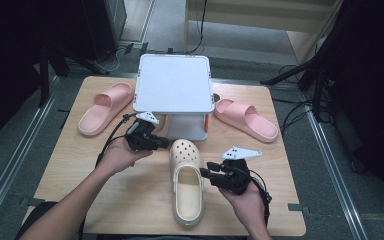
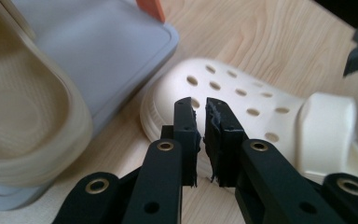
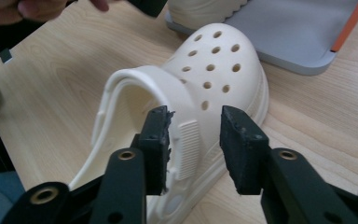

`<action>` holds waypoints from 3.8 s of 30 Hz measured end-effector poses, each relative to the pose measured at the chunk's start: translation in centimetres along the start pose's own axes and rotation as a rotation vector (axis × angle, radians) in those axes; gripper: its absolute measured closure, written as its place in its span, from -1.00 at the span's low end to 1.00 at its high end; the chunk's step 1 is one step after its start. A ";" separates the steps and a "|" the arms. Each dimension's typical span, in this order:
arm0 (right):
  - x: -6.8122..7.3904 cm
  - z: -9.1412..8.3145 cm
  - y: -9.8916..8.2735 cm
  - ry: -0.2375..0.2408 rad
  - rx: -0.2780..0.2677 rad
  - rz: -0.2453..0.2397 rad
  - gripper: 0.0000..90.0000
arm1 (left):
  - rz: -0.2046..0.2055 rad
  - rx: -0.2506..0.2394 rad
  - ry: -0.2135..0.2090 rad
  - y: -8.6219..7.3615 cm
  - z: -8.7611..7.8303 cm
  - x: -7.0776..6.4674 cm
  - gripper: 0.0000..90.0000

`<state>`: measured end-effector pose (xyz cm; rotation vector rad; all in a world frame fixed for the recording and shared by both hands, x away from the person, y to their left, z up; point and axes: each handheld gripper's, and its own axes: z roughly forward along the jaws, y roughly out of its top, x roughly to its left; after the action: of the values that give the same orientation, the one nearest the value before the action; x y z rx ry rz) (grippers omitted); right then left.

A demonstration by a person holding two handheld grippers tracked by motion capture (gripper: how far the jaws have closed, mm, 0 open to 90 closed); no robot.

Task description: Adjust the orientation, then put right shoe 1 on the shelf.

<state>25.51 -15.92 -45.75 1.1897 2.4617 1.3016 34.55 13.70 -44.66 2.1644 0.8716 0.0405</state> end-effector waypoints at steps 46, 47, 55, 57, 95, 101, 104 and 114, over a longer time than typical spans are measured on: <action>0.2 4.6 -1.7 -0.076 0.110 0.051 0.18 | -0.058 -0.099 0.120 5.3 -6.4 6.2 0.94; 0.1 4.7 -1.7 -0.074 0.108 0.051 0.20 | -0.067 -0.103 0.117 5.2 -6.4 6.2 0.94; -0.3 4.4 -1.2 -0.092 0.106 0.049 0.54 | -0.049 -0.129 0.142 4.8 -6.3 5.8 0.94; -0.5 4.4 -1.0 -0.098 0.106 0.045 0.61 | -0.052 -0.134 0.138 4.7 -6.4 5.8 0.94; -6.5 7.2 6.4 -0.295 0.031 0.061 0.69 | -0.068 -0.133 0.133 4.7 -6.4 5.8 0.97; -6.1 8.2 6.5 -0.281 0.010 0.105 0.61 | -0.061 -0.131 0.137 4.7 -6.4 5.8 0.97; -5.6 8.6 6.6 -0.285 0.009 0.094 0.56 | -0.056 -0.135 0.139 4.6 -6.4 5.8 0.97; -5.7 7.2 5.7 -0.233 0.002 0.074 0.09 | -0.058 -0.135 0.140 4.6 -6.4 5.8 0.97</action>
<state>35.87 -13.31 -47.35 1.3601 2.2754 1.1056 39.70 19.28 -38.50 2.0275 0.9820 0.2180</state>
